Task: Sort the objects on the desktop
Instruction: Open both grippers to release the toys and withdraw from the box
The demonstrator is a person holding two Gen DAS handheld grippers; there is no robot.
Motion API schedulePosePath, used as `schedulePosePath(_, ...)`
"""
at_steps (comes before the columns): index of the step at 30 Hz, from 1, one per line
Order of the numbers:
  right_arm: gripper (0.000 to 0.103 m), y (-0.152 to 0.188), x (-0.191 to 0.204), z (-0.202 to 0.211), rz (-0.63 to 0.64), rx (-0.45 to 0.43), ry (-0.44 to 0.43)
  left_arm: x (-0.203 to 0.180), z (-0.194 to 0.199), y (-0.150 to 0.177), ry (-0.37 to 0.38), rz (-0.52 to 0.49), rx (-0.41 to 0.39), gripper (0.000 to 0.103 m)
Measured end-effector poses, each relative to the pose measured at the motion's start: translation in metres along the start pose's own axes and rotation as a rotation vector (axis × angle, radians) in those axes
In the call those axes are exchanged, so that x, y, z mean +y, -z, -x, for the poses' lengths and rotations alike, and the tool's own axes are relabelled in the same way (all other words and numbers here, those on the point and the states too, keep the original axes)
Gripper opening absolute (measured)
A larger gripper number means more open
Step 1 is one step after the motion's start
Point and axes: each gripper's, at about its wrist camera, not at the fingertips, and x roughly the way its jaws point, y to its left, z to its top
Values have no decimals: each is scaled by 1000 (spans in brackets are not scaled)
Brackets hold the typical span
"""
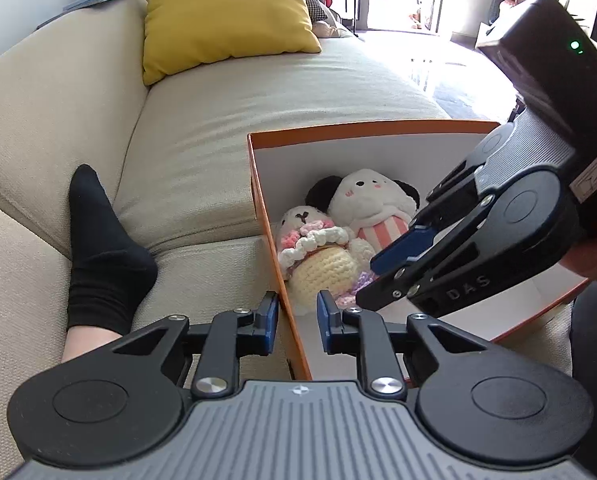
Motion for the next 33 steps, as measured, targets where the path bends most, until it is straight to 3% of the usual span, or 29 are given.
schedulePosePath(3,31,-3,0,-14,-21,12,-16,0,0,1,-10,-11,2,19)
schedulePosePath(6,28,-6,1,-23,-13,4,58,-1,0,1,-16,-17,2,14)
schedulePosePath(10,27,-6,1,-29,-23,16,52,1,0,2,-13,-11,-2,14)
schedulePosePath(15,38,1,10,-3,42,-20,59,2,1,3,-9,-1,-8,14)
schedulePosePath(19,46,8,-3,27,58,-85,186,4,2,4,-3,9,-13,14)
schedulePosePath(21,47,9,-18,33,18,-89,255,3,2,4,-7,12,-15,14)
schedulePosePath(24,49,11,-42,37,-63,-100,290,0,1,3,-23,9,-16,14)
schedulePosePath(26,57,13,-55,33,-121,-102,285,-3,1,2,-38,-3,-12,12)
schedulePosePath(30,54,14,-65,24,-195,-104,209,-6,0,-1,-56,-21,-11,11)
schedulePosePath(33,55,11,-61,19,-189,-107,237,-9,0,-2,-65,-28,-18,11)
